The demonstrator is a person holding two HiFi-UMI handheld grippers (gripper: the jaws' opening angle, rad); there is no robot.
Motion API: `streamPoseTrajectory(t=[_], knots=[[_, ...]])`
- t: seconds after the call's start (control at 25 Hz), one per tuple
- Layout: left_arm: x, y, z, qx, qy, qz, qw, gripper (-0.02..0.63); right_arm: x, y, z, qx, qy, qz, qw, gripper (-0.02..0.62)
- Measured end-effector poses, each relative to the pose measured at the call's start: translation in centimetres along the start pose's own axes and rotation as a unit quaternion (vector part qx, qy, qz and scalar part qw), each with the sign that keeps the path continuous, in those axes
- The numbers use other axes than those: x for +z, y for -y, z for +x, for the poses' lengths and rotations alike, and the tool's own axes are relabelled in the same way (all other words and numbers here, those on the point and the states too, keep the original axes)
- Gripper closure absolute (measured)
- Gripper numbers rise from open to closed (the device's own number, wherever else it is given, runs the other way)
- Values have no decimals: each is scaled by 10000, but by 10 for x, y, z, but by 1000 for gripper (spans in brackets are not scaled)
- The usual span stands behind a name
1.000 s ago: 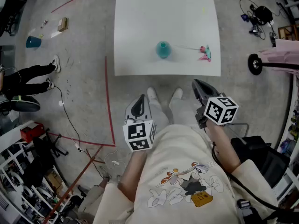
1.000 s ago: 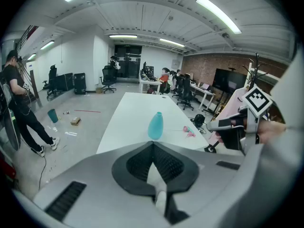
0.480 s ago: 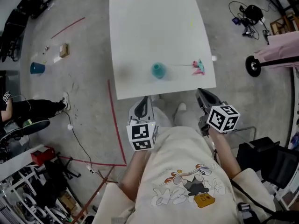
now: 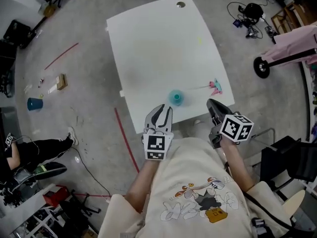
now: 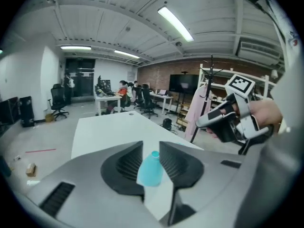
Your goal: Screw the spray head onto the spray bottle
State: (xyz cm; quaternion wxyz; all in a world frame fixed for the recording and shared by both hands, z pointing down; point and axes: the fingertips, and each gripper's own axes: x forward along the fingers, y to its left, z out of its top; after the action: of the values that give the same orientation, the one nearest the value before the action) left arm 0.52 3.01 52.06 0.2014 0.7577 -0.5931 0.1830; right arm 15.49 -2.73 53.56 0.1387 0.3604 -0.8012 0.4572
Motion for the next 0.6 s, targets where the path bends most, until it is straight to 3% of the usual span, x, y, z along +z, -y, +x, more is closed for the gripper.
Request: streamPoseTrajectory(t=[0.08, 0.16, 0.28, 0.4, 0.6], knots=[[-8, -1, 16, -438, -108, 253, 9987, 392, 4, -2, 8, -158, 79, -1, 9998, 591], [-25, 3, 36, -797, -332, 727, 9936, 295, 6, 2, 14, -342, 90, 55, 9994, 591], [-65, 11, 67, -1227, -683, 1439, 9796, 224, 2, 7, 18, -462, 89, 300, 9984, 591], [-90, 18, 94, -1663, -767, 1678, 9687, 152, 2, 9, 24, -543, 13, 432, 9976, 591], [-109, 24, 135, -1729, -620, 1778, 9668, 117, -5, 23, 30, -658, -74, 765, 9949, 591]])
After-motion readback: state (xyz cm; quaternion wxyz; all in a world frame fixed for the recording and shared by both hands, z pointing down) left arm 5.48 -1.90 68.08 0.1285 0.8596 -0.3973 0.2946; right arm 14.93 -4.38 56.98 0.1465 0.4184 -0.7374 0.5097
